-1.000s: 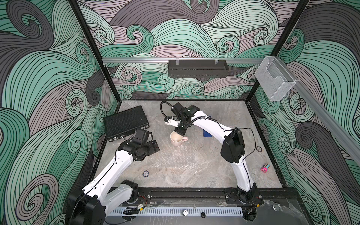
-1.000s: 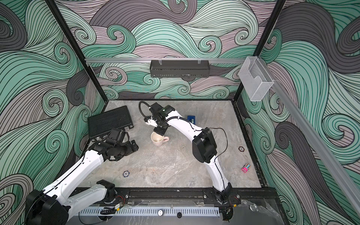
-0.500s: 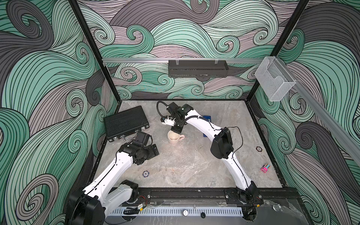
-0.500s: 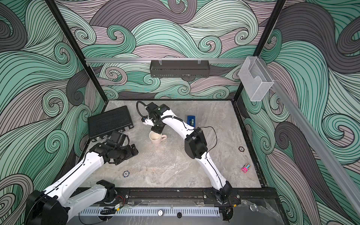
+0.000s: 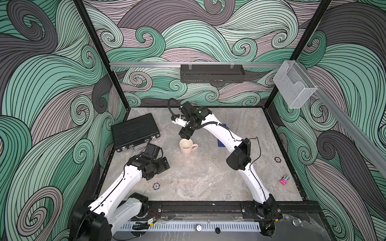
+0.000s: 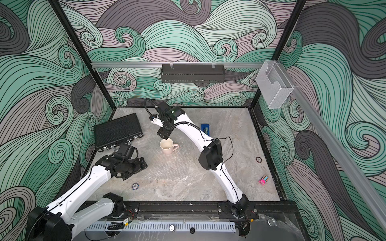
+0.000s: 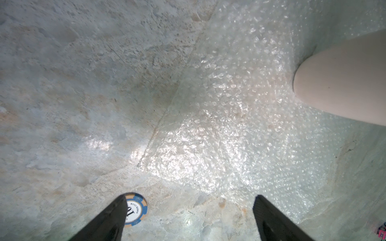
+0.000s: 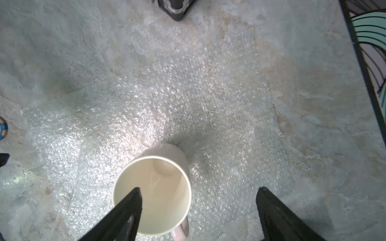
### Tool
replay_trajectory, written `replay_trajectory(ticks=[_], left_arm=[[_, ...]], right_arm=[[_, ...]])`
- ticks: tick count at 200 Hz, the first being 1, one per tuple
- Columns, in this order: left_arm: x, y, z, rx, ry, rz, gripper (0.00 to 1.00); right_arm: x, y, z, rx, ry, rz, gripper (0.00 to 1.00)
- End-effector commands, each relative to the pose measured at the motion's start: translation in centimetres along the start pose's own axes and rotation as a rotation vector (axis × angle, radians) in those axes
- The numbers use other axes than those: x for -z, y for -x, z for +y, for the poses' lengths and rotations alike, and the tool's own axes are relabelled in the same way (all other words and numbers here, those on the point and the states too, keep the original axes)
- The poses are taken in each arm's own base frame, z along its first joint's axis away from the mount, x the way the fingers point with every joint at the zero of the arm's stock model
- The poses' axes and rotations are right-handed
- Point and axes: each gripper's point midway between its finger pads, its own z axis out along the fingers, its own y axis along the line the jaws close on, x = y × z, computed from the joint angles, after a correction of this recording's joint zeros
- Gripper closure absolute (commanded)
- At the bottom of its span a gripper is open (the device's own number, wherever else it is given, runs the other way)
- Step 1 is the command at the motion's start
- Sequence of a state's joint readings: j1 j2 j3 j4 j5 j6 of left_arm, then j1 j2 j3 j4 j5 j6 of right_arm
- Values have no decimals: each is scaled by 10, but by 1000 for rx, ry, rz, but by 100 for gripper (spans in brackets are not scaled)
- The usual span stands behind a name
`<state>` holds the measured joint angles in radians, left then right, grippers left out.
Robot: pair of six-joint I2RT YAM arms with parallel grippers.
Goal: Wrap mugs in bubble wrap
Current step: Place the mug on the bubble wrap, then wrap the mug in bubble wrap.
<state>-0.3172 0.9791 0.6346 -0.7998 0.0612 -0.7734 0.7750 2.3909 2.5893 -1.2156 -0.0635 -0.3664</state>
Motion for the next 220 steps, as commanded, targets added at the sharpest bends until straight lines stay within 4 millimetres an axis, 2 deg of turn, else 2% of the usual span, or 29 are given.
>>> replay_trajectory(ticks=[1, 18, 39, 55, 88, 117, 141, 163, 194, 220], left_arm=[[-5, 4, 10, 33, 54, -18, 6], [-11, 1, 5, 36, 39, 11, 10], [-14, -8, 15, 43, 107, 74, 11], [-21, -15, 26, 49, 168, 114, 15], [-40, -18, 23, 79, 140, 131, 26], [-48, -16, 20, 108, 81, 105, 30], [-55, -21, 21, 122, 67, 122, 33], [-61, -24, 19, 131, 50, 135, 40], [-64, -20, 5, 128, -34, 121, 66], [-52, -10, -10, 105, -107, 84, 89]], right_arm=[[76, 21, -17, -118, -66, -156, 11], [112, 19, -23, -208, -110, -213, 11], [146, 8, -12, -294, -80, -283, 11], [155, -8, 0, -334, -51, -300, 11], [166, -41, 16, -396, -38, -318, 11], [166, -67, 27, -426, -30, -310, 11], [151, -91, 22, -534, -9, -282, 9], [139, -100, 24, -606, 46, -297, 9], [134, -106, 28, -630, 60, -325, 8], [128, -111, 30, -637, 63, -317, 8]])
